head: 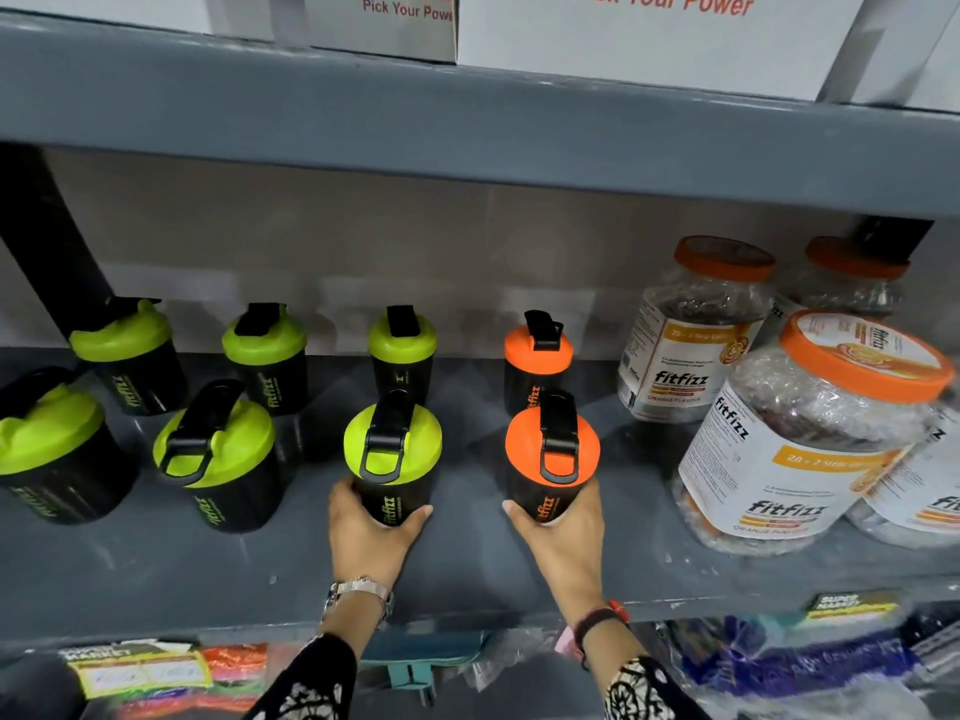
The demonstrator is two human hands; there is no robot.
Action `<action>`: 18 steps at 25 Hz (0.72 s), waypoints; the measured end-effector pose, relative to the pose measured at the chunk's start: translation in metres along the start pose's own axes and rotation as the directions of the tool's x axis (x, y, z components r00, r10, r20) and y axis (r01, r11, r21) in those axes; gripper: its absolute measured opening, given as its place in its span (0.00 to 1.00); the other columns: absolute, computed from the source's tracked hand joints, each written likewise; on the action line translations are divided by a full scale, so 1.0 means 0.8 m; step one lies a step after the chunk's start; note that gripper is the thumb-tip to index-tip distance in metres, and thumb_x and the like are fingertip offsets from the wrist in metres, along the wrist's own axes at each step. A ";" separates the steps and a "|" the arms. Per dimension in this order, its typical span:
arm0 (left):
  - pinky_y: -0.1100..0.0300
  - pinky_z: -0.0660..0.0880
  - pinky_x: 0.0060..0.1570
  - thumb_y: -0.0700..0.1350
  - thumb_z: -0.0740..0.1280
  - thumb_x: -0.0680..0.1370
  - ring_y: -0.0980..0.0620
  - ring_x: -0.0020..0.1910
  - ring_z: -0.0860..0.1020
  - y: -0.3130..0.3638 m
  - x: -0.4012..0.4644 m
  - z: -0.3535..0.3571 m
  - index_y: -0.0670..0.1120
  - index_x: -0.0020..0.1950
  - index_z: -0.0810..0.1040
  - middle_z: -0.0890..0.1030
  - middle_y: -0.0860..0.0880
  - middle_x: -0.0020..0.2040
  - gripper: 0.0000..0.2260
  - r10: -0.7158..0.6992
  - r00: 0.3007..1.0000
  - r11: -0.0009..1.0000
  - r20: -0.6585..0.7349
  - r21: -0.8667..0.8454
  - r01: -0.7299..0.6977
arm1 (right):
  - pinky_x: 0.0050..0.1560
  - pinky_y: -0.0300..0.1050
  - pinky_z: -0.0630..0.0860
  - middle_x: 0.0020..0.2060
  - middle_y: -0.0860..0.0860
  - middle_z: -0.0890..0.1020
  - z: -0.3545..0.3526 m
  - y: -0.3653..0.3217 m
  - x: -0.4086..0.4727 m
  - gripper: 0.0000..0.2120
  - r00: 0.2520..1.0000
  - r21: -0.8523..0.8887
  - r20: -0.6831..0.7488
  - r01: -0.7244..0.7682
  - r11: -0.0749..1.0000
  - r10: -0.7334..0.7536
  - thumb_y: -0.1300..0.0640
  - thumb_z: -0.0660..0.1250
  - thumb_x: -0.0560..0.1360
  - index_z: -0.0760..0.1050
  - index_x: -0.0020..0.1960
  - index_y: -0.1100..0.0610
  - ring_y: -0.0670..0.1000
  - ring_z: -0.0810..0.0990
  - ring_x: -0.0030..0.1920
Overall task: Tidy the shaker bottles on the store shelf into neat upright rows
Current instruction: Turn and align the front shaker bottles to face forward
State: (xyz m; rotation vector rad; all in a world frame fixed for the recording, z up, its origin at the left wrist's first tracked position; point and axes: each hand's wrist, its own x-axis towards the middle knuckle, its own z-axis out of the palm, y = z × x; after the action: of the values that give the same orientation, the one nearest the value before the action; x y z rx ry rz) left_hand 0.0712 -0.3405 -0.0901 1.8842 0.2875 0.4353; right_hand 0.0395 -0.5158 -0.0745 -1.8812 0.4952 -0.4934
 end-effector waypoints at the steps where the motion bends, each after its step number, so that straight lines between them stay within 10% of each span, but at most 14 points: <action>1: 0.55 0.71 0.46 0.36 0.81 0.57 0.42 0.46 0.75 0.002 -0.005 0.000 0.36 0.52 0.71 0.77 0.37 0.49 0.28 0.019 1.000 1.000 0.002 -0.008 -0.019 | 0.56 0.46 0.74 0.53 0.56 0.79 -0.006 0.000 -0.002 0.32 1.000 -0.001 0.009 -0.006 1.000 0.006 0.60 0.79 0.58 0.69 0.57 0.57 0.55 0.78 0.53; 18: 0.45 0.74 0.49 0.37 0.81 0.56 0.36 0.48 0.74 -0.005 -0.024 -0.009 0.34 0.52 0.71 0.75 0.34 0.49 0.30 0.066 0.998 0.995 -0.008 0.079 -0.065 | 0.60 0.53 0.74 0.54 0.57 0.74 -0.022 0.012 -0.020 0.33 1.000 -0.115 0.003 0.001 0.993 -0.001 0.58 0.79 0.59 0.67 0.58 0.59 0.57 0.74 0.57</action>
State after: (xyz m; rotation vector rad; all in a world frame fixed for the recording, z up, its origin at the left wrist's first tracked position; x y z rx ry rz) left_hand 0.0510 -0.3411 -0.0947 1.9733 0.2536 0.4848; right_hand 0.0153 -0.5232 -0.0797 -1.9927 0.5301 -0.4709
